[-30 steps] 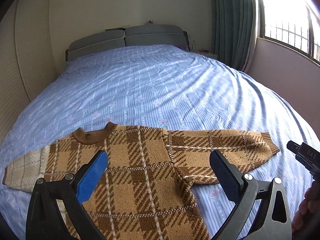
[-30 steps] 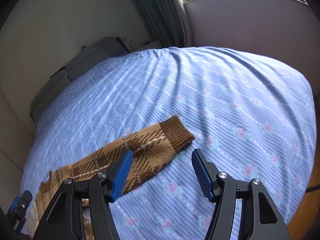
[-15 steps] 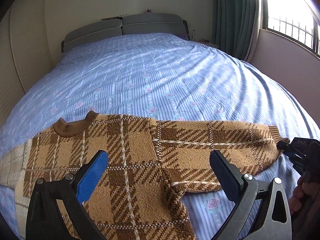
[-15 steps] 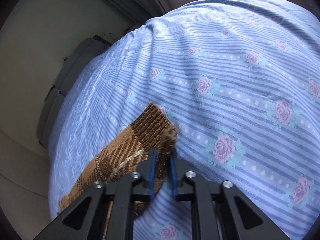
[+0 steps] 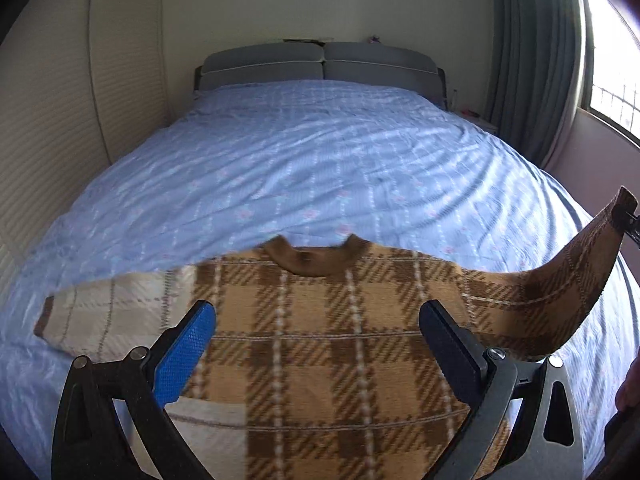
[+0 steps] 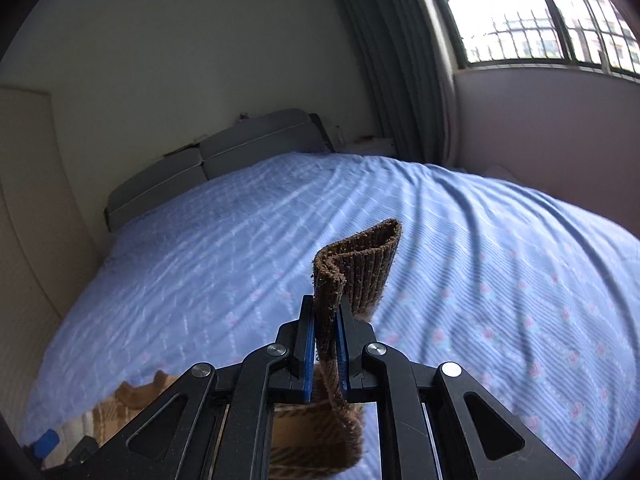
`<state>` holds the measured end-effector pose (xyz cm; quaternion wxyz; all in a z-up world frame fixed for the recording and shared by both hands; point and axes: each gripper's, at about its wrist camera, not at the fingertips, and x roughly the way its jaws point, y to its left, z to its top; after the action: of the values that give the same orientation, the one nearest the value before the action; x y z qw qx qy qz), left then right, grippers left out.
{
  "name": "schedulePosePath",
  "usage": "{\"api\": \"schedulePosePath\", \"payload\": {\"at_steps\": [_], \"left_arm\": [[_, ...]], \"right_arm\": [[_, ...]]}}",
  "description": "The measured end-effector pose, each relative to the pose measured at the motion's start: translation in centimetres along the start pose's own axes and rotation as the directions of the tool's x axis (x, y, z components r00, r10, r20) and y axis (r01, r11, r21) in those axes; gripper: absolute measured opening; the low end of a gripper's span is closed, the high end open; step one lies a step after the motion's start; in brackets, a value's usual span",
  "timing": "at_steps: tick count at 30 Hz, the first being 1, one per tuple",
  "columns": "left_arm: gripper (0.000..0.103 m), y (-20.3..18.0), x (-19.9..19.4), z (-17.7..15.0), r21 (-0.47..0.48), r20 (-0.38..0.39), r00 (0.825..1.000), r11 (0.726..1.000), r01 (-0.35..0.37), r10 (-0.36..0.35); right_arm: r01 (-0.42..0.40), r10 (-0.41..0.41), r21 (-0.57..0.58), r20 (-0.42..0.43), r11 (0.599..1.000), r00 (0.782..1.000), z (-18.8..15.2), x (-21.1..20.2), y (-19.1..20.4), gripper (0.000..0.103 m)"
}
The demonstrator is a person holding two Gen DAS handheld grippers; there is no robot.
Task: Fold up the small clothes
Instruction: 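Grasp the sleeve cuff with the right gripper and fold it across the sweater body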
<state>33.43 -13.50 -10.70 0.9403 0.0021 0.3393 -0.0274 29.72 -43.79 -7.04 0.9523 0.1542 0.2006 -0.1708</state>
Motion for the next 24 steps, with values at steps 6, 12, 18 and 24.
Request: {"api": "schedulePosePath", "payload": {"at_steps": [6, 12, 18, 24], "left_arm": [[0.103, 11.7, -2.1, -0.3, -0.087, 0.026, 0.993, 0.99, -0.113, 0.116], [0.103, 21.0, -3.1, -2.8, -0.181, 0.013, 0.977, 0.962, -0.205, 0.211], [0.103, 26.6, -1.9, -6.0, -0.245, -0.055, 0.974, 0.942, -0.228, 0.221], [0.103, 29.6, -1.1, -8.1, -0.276, -0.086, 0.972, 0.932, -0.234, 0.219]], "right_arm": [[-0.138, 0.141, -0.223, -0.005, 0.965, 0.99, -2.4, -0.5, 15.3, 0.011], [-0.268, 0.238, -0.415, -0.124, 0.869, 0.963, -9.9, 0.3, 27.6, 0.011], [-0.317, 0.192, -0.55, -0.273, 0.772, 0.943, -18.5, 2.3, 33.8, 0.011], [-0.326, 0.149, -0.589, -0.329, 0.739, 0.933, -22.8, 2.2, 36.3, 0.011]]}}
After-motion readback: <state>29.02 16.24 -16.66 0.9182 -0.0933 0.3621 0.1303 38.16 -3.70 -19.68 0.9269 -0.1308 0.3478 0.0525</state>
